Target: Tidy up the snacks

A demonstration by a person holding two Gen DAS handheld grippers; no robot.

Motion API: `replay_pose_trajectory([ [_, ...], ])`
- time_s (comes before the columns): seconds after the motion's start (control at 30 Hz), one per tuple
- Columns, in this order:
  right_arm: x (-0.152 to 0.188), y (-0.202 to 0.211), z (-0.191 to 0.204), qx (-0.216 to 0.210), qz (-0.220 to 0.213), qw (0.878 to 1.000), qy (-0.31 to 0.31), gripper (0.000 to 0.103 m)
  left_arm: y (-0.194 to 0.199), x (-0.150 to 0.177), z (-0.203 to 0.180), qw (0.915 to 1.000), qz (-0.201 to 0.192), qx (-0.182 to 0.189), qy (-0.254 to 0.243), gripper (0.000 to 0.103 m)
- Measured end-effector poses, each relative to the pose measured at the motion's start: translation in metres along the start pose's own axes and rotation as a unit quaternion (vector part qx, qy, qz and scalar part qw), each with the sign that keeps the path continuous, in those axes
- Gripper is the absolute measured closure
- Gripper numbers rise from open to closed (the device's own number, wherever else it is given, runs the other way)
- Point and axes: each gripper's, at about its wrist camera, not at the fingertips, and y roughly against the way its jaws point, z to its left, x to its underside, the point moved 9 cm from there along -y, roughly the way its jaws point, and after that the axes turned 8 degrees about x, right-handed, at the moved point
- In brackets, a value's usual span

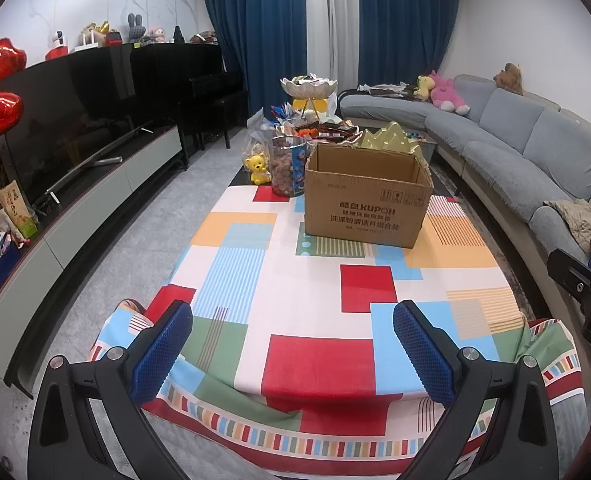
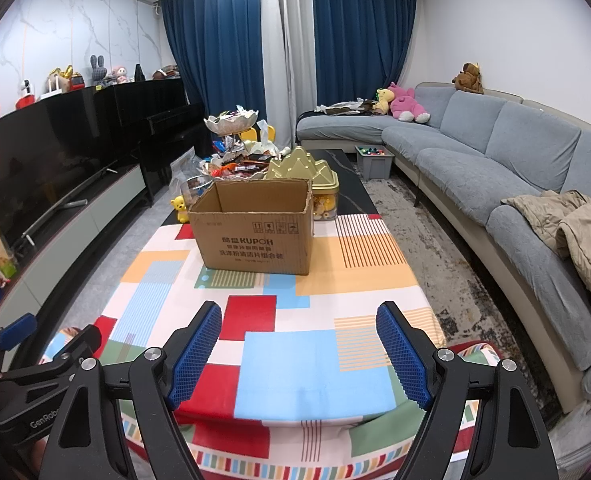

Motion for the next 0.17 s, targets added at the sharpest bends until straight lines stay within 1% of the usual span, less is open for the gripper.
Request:
replay_pose_trajectory([
  [0.17, 0.0002, -0.0006, 0.0005, 0.001, 0.002, 1.000, 0.000, 0.023, -0.0012, 0.0028, -0.0010, 1.0000, 0.000, 0.001, 0.000, 0.001],
])
